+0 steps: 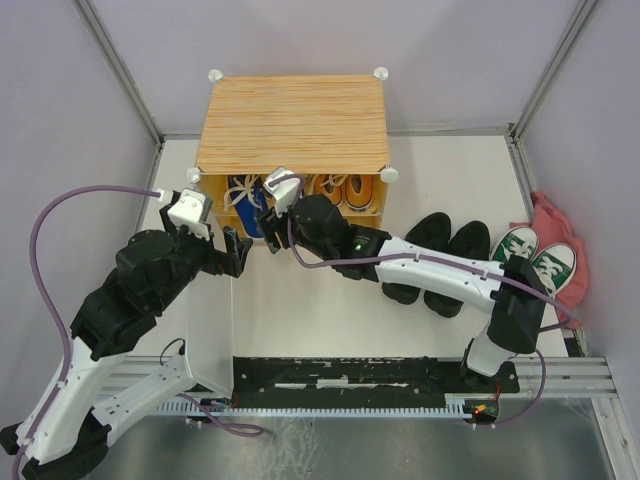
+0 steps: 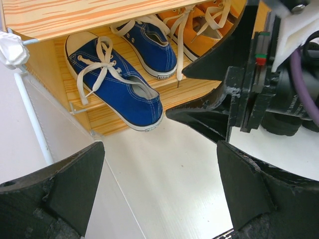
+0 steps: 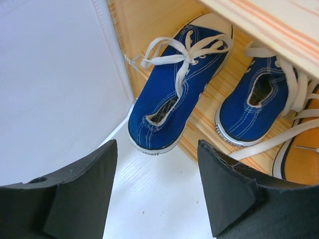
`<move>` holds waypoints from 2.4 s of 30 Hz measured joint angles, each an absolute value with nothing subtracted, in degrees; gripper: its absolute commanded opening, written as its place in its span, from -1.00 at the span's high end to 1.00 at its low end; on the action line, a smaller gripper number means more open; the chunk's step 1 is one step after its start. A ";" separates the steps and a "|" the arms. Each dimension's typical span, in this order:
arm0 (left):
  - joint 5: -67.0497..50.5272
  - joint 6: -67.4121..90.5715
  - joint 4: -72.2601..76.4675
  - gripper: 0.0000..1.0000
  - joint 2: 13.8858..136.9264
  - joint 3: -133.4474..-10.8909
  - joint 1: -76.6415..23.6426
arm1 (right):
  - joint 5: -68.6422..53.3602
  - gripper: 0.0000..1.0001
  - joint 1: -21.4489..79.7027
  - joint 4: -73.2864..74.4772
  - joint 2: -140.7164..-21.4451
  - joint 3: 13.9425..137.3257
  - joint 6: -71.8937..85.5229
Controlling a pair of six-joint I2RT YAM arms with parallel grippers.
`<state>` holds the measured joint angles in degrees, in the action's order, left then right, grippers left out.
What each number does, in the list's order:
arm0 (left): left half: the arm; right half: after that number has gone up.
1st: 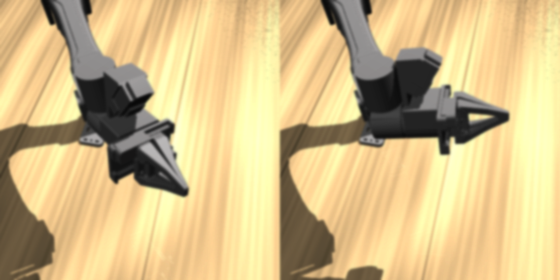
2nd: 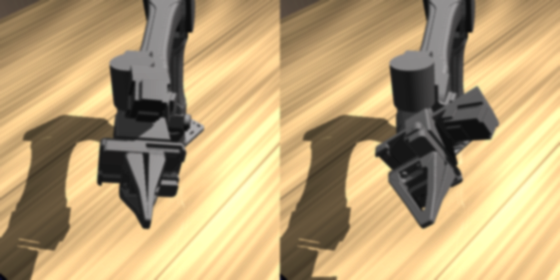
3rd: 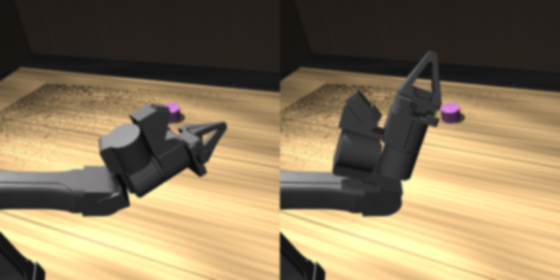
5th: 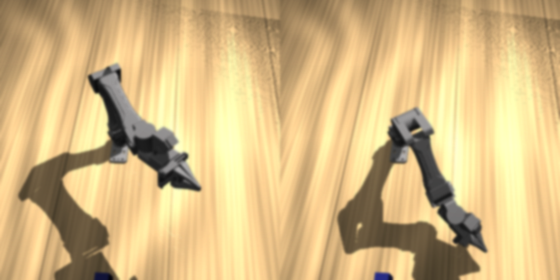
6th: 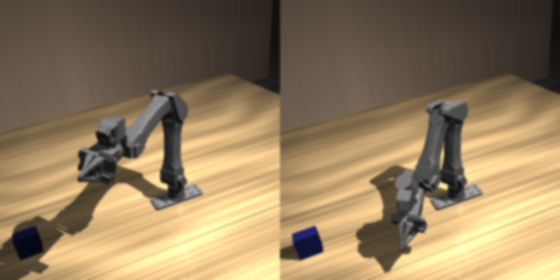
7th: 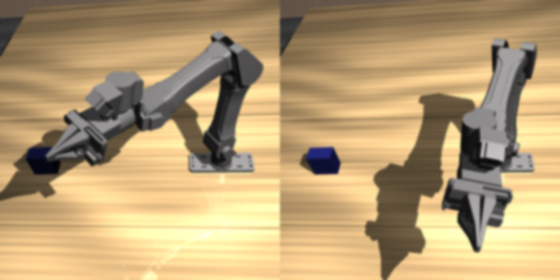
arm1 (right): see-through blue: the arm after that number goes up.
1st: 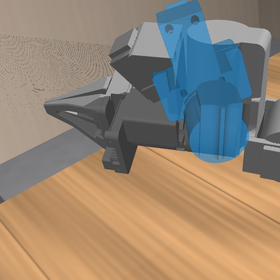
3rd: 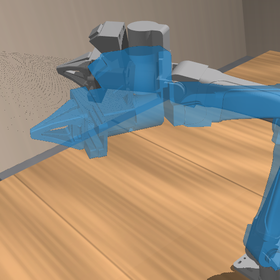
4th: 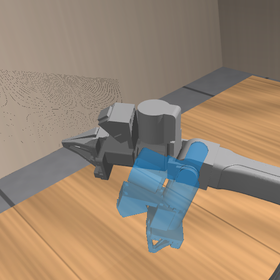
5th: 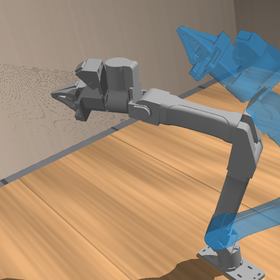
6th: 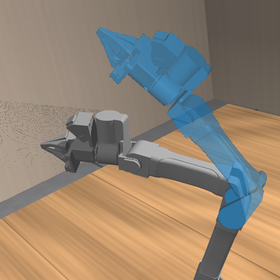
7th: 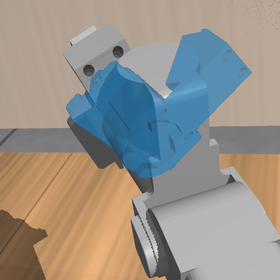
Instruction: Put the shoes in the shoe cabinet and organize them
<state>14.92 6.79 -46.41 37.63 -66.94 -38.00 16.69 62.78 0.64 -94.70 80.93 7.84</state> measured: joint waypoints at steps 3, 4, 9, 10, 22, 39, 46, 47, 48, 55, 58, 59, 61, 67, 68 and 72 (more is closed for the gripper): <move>14.92 6.79 -46.41 -0.99 37.56 -66.92 -38.00 | 15.40 -0.45 62.72 0.86 -95.79 80.93 7.90; 14.92 6.79 -46.41 -0.99 37.50 -66.92 -38.00 | 15.27 -0.45 62.72 0.82 -96.36 80.93 7.94; 14.94 6.79 -46.41 -0.99 37.30 -66.89 -38.00 | 15.18 -0.45 62.72 -0.36 -100.40 80.97 8.27; 14.94 6.79 -46.41 -0.99 37.30 -66.89 -38.00 | 15.20 -0.45 62.72 -0.56 -101.45 80.99 8.32; 14.92 6.79 -46.44 -0.99 36.95 -66.89 -38.00 | 17.26 -0.24 62.72 -6.63 -104.09 80.99 9.19; 14.92 6.79 -46.61 -0.99 36.07 -66.89 -38.00 | 18.00 0.95 61.87 -9.45 -106.72 82.50 11.31; 14.92 6.79 -46.65 -0.99 35.86 -66.89 -38.00 | 21.21 0.96 61.87 -13.06 -106.69 82.48 11.40; 14.92 6.79 -46.65 -0.98 35.86 -66.89 -38.00 | 21.87 0.96 61.87 -13.61 -106.72 82.48 11.42; 14.92 6.79 -46.65 -0.98 35.83 -66.89 -38.00 | 22.48 0.96 61.89 -14.11 -106.80 82.48 11.44; 14.92 6.79 -46.65 -0.99 35.77 -66.89 -38.00 | 28.27 0.96 62.04 -19.38 -111.57 86.17 11.05; 14.87 6.79 -46.65 -0.99 35.75 -66.89 -38.00 | 29.76 0.96 62.04 -20.58 -114.54 89.12 10.52; 14.87 6.79 -46.63 -0.98 35.75 -66.89 -38.00 | 30.33 0.96 62.04 -20.95 -115.55 90.17 10.26; 14.85 6.79 -46.65 -0.99 35.75 -66.89 -38.00 | 31.66 0.96 62.04 -22.26 -117.64 92.09 9.67; 14.70 6.79 -46.63 -0.99 35.55 -66.89 -38.00 | 35.99 0.97 62.04 -23.59 -122.56 97.01 8.78; 14.68 6.79 -46.63 -0.99 35.48 -66.89 -38.00 | 36.53 0.97 62.04 -23.57 -123.17 97.78 8.78; 14.50 6.79 -46.65 -0.99 35.42 -66.89 -38.00 | 38.61 0.82 62.04 -23.55 -125.60 100.47 8.99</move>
